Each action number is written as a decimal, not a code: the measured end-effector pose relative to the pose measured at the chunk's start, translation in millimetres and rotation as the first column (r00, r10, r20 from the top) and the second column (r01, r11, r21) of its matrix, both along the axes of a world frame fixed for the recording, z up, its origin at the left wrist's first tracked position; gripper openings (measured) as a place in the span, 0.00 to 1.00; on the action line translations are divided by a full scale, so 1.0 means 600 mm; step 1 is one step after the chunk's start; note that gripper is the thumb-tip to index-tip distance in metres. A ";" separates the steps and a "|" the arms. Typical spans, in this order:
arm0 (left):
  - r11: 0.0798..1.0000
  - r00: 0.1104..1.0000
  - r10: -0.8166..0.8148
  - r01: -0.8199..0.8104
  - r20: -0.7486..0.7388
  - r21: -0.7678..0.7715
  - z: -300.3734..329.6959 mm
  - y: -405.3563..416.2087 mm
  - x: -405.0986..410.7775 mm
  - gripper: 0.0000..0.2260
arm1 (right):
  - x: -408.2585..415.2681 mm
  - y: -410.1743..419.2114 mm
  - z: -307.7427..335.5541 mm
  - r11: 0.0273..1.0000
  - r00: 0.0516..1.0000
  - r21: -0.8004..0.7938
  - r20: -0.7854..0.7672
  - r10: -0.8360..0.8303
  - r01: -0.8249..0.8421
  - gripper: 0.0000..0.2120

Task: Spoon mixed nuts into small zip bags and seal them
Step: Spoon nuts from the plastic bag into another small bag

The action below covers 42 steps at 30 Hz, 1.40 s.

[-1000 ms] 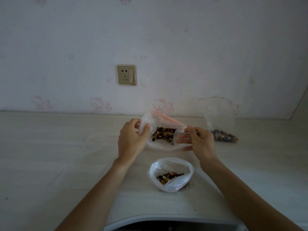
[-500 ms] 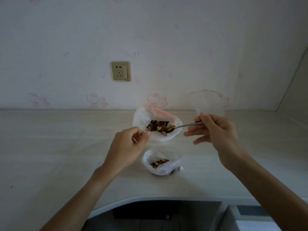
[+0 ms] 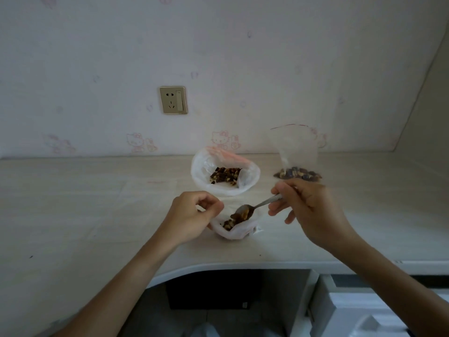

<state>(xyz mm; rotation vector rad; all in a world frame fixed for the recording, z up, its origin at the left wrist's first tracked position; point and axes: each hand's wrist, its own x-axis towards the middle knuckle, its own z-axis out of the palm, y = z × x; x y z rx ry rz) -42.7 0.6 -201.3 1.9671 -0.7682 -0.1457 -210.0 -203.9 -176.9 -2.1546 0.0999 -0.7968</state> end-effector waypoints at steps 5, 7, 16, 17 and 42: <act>0.996 0.972 -0.035 0.014 -0.234 -0.091 0.010 -0.004 0.003 0.04 | -0.017 0.003 0.013 0.657 0.991 -0.751 0.126 0.050 0.062 0.18; 0.994 0.953 -0.033 0.001 -0.302 -0.106 0.012 -0.006 0.010 0.03 | -0.017 0.003 0.013 0.574 0.985 -0.815 0.154 0.078 0.082 0.16; 0.995 0.989 0.098 -0.093 -0.109 0.045 -0.005 -0.025 0.042 0.03 | 0.016 -0.019 0.003 0.893 0.990 -0.448 0.141 0.012 0.053 0.16; 0.994 0.990 0.102 -0.097 -0.097 0.056 -0.007 -0.027 0.044 0.03 | 0.021 -0.021 0.001 0.946 0.992 -0.323 0.124 0.003 0.038 0.15; 0.947 0.946 0.321 -0.322 -0.049 -0.005 -0.004 -0.090 0.163 0.25 | 0.226 -0.027 -0.031 0.781 0.995 0.617 -0.049 -0.085 0.098 0.16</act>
